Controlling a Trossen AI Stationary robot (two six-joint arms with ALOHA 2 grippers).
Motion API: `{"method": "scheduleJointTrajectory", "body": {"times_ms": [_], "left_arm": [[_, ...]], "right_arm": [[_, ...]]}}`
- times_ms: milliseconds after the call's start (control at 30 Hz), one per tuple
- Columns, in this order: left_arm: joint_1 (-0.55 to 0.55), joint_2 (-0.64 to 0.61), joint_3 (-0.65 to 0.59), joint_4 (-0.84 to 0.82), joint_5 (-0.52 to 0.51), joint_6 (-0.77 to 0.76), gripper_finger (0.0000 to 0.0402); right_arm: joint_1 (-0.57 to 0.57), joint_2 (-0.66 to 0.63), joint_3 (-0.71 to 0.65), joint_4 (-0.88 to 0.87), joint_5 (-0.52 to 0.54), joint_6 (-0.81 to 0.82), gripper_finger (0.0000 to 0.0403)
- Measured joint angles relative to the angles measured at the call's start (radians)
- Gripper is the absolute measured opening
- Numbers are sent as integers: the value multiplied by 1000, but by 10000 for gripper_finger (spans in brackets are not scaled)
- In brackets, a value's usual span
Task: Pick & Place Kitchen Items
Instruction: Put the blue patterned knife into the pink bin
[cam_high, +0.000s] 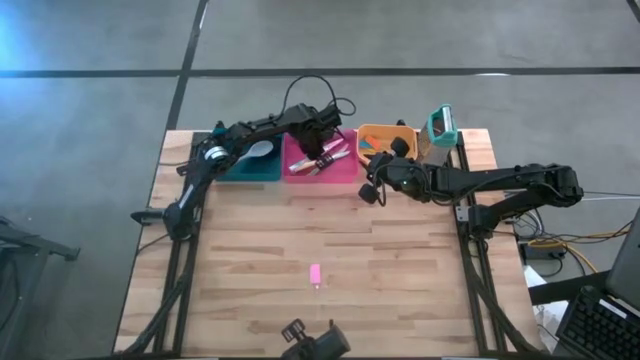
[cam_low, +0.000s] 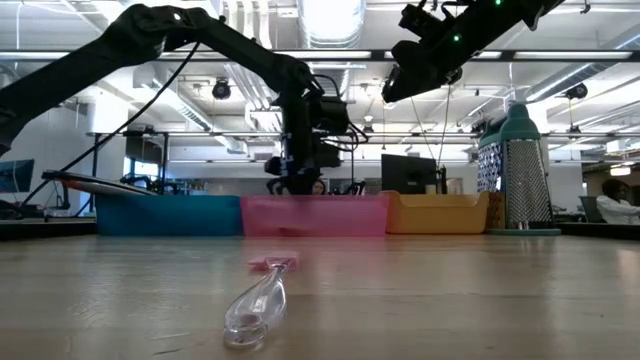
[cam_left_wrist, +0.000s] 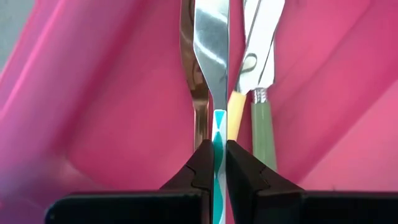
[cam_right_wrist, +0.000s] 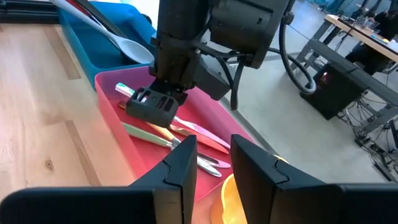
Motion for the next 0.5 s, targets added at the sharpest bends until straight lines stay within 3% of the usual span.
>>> {"method": "scheduleJointTrajectory", "body": {"times_ms": [500], "left_arm": [[11, 4, -2, 51, 45, 2, 21]], "right_arm": [[-2, 0, 0, 0, 0, 3, 80]]}}
